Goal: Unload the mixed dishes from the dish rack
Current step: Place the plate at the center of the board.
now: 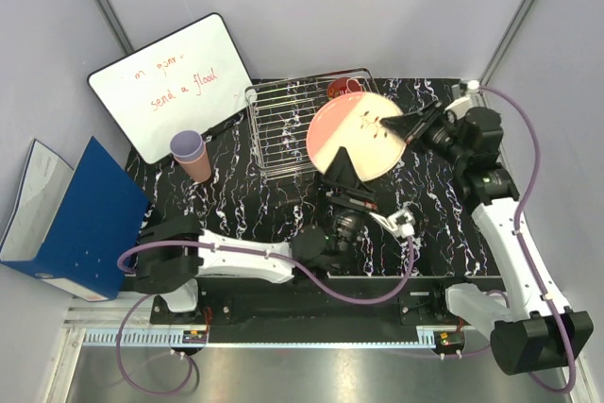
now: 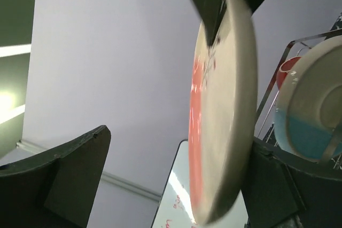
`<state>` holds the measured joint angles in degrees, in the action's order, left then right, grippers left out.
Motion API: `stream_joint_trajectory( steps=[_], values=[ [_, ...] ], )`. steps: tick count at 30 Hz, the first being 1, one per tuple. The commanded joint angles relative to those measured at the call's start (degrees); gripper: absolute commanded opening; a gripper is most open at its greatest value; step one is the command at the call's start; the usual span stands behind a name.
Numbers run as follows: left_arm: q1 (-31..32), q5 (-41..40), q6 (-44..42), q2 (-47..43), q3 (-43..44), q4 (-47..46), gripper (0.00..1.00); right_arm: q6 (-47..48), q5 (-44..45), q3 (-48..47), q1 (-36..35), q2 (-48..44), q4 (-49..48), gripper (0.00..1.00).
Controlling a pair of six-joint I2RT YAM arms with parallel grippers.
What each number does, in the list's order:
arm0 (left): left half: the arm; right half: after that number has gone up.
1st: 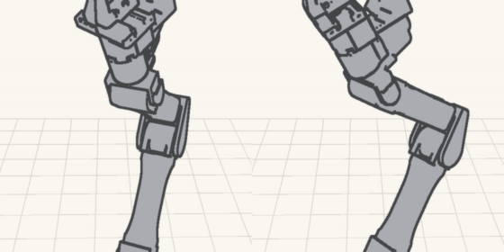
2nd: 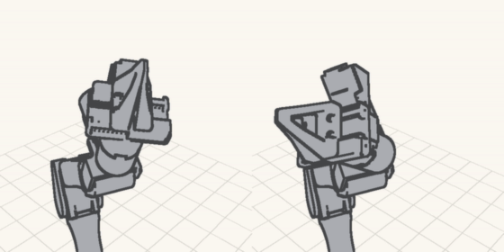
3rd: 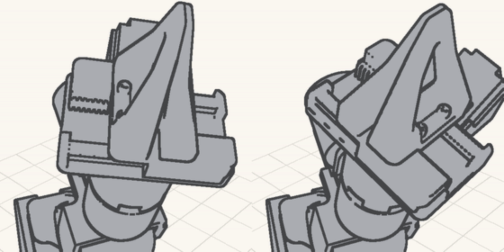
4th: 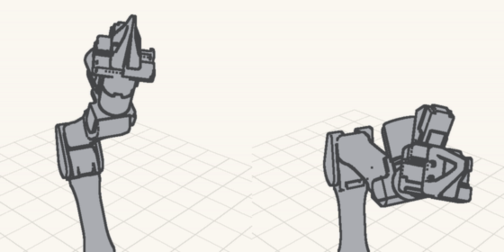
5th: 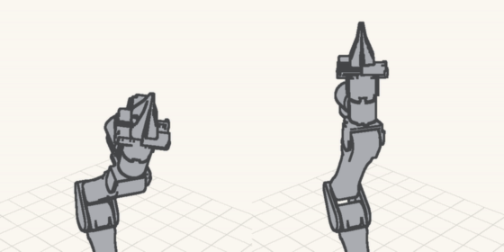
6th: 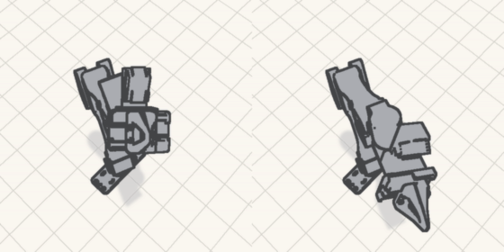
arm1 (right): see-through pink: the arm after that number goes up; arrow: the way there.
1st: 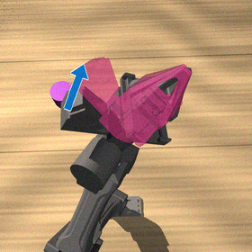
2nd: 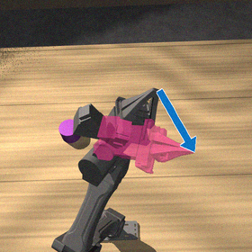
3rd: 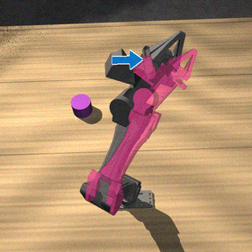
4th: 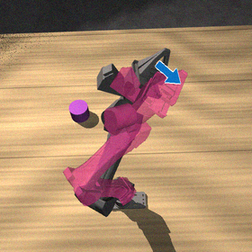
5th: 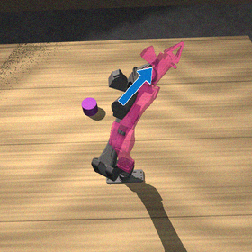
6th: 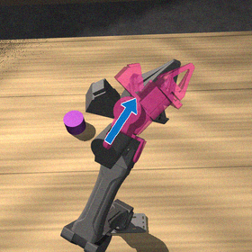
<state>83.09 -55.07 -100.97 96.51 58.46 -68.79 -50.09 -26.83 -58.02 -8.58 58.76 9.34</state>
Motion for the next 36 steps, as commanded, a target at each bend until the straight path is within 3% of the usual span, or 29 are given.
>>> stream_joint_trajectory(
  steps=[1,8,14,25,36],
  values=[
    [-0.65,-12.15,-0.21,-10.28,4.65,-26.65,0.99,0.25,12.84,-6.66,7.34,-0.41,-0.92,0.0],
    [-0.82,-24.18,9.55,-19.42,1.66,-26.57,0.99,-1.5,25.15,-13.16,18.67,6.62,3.31,0.0],
    [-0.82,-32.28,13.25,-21.8,0.44,-26.65,0.99,-1.42,30.69,-15.02,22.73,15.67,3.32,0.0],
    [-0.82,-33.88,16.94,-22.94,-5.1,-26.65,0.99,-0.89,32.02,-14.4,24.75,28.67,-6.0,0.0],
    [-0.82,-34.93,16.33,-16.63,-2.92,-26.74,0.99,-2.03,30.0,-15.28,24.84,41.69,-8.9,0.0]
  ],
)
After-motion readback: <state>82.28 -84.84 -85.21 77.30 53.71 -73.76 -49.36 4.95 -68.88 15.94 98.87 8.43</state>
